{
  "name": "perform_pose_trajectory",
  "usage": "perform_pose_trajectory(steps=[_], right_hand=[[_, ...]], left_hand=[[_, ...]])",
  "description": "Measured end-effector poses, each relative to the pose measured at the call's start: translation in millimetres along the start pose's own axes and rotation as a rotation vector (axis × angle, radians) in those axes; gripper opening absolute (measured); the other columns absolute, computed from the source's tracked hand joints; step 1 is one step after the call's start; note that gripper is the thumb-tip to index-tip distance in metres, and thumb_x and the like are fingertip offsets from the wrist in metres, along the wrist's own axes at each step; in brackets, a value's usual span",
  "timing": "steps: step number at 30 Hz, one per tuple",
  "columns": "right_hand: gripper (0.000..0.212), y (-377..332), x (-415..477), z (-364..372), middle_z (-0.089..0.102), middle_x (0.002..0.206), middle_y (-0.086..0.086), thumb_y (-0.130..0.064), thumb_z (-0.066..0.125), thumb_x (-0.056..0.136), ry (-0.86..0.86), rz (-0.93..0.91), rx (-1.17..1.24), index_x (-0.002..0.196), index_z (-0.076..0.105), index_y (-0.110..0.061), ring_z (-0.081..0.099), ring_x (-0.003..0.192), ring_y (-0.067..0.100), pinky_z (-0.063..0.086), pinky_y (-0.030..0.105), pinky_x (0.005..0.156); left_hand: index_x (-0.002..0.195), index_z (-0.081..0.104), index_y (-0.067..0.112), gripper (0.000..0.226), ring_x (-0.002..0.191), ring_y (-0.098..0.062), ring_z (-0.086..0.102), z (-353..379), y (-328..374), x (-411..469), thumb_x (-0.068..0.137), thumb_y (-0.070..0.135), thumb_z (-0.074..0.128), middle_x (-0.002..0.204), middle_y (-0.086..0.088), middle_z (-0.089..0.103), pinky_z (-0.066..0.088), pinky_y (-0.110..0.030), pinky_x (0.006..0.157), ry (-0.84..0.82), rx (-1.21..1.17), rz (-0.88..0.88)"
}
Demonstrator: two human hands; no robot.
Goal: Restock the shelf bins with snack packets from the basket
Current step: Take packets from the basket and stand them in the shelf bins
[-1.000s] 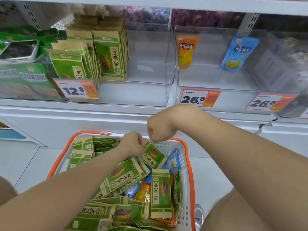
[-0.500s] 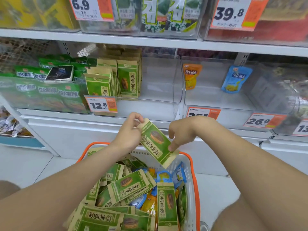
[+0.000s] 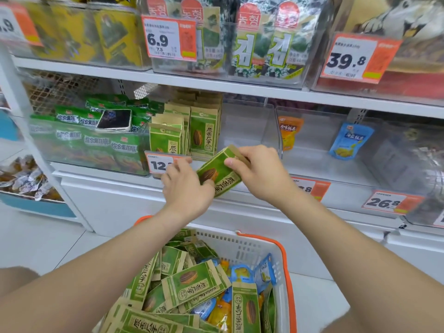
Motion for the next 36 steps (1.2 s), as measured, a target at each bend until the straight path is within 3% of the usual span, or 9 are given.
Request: perform_pose_trajectory(steps=[2, 4, 8, 11, 15, 18, 23, 31, 36], right_hand=[[0.043, -8.3, -1.0, 2.4, 0.056, 0.063, -0.003, -0.05, 0.047, 0.105, 0.001, -0.043, -0.066, 0.07, 0.053, -0.026, 0.056, 0.068, 0.026, 0.051, 0.045, 0.065], [0.039, -14.7, -0.7, 4.5, 0.058, 0.069, -0.004, -0.048, 0.046, 0.106, 0.016, -0.025, -0.126, 0.076, 0.057, -0.025, 0.06, 0.074, 0.029, 0.049, 0.04, 0.062], [0.04, -27.2, 3.7, -0.2, 0.052, 0.065, -0.005, -0.04, 0.049, 0.106, 0.11, -0.013, -0.201, 0.07, 0.048, -0.022, 0.052, 0.067, 0.027, 0.035, 0.036, 0.058], [0.053, -15.5, 5.3, -1.5, 0.055, 0.05, 0.002, -0.049, 0.065, 0.097, 0.144, 0.081, 0.047, 0.057, 0.057, -0.016, 0.055, 0.053, 0.021, 0.04, 0.037, 0.055], [0.042, 2.1, 5.4, 7.0, 0.077, 0.072, 0.012, -0.039, 0.079, 0.091, -0.025, 0.347, 0.601, 0.08, 0.076, 0.001, 0.077, 0.07, 0.026, 0.065, 0.046, 0.071], [0.032, 2.4, 5.2, 10.6, 0.079, 0.087, 0.014, -0.023, 0.076, 0.096, -0.155, 0.409, 0.79, 0.095, 0.074, 0.01, 0.078, 0.078, 0.022, 0.065, 0.04, 0.078], [0.032, 5.9, 11.5, 14.2, 0.078, 0.079, 0.012, -0.021, 0.075, 0.096, -0.001, 0.437, 0.759, 0.074, 0.068, 0.001, 0.071, 0.068, 0.018, 0.061, 0.029, 0.066], [0.029, -8.7, 13.3, 26.8, 0.08, 0.091, 0.014, -0.028, 0.07, 0.1, -0.012, 0.385, 0.934, 0.102, 0.073, 0.001, 0.077, 0.086, 0.033, 0.065, 0.043, 0.081], [0.027, -15.3, 19.6, 27.3, 0.08, 0.091, 0.013, -0.03, 0.069, 0.1, -0.023, 0.328, 0.928, 0.106, 0.075, -0.004, 0.077, 0.089, 0.037, 0.065, 0.047, 0.081]], left_hand=[[0.132, 0.054, 0.031, 0.046, 0.134, -0.028, 0.04, -9.1, 21.2, -0.6, 0.089, 0.045, 0.046, 0.138, -0.001, 0.05, 0.036, -0.051, 0.112, -0.006, -0.047, 0.167], [0.108, 0.068, 0.032, 0.036, 0.114, -0.019, 0.058, -16.7, 37.2, 0.3, 0.093, 0.044, 0.038, 0.113, 0.008, 0.068, 0.048, -0.049, 0.099, -0.066, -0.261, 0.321], [0.097, 0.074, 0.019, 0.028, 0.085, -0.008, 0.068, -22.2, 43.9, 3.4, 0.109, 0.031, 0.052, 0.089, 0.005, 0.075, 0.052, -0.032, 0.08, -0.133, -0.565, 0.331], [0.1, 0.077, 0.009, 0.036, 0.085, -0.02, 0.075, -16.3, 36.5, 5.1, 0.108, 0.038, 0.057, 0.091, -0.008, 0.079, 0.057, -0.035, 0.075, -0.198, -0.708, 0.171], [0.099, 0.071, -0.005, 0.046, 0.087, -0.039, 0.075, -13.9, 27.0, 13.0, 0.106, 0.039, 0.06, 0.096, -0.028, 0.075, 0.061, -0.055, 0.082, -0.124, -0.825, 0.01], [0.101, 0.065, -0.012, 0.054, 0.076, -0.031, 0.07, -19.6, 23.8, 17.1, 0.106, 0.042, 0.059, 0.099, -0.032, 0.072, 0.06, -0.05, 0.075, -0.052, -0.834, -0.035], [0.102, 0.074, -0.003, 0.054, 0.085, -0.034, 0.074, -23.3, 27.1, 16.8, 0.106, 0.048, 0.056, 0.1, -0.027, 0.075, 0.06, -0.052, 0.082, -0.123, -0.797, -0.015], [0.094, 0.076, 0.001, 0.037, 0.081, -0.026, 0.075, -38.5, 30.3, 19.8, 0.108, 0.03, 0.059, 0.099, -0.022, 0.077, 0.062, -0.049, 0.083, -0.031, -0.871, -0.02], [0.092, 0.068, -0.001, 0.045, 0.077, -0.029, 0.066, -54.8, 31.2, 30.3, 0.108, 0.038, 0.056, 0.096, -0.031, 0.07, 0.058, -0.065, 0.082, 0.083, -0.747, 0.064]])
Point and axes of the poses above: each hand's wrist, its own x-axis towards the middle knuckle, its own z-axis out of the palm, y = z × x, the point moved 5 cm from there along x, towards the middle knuckle
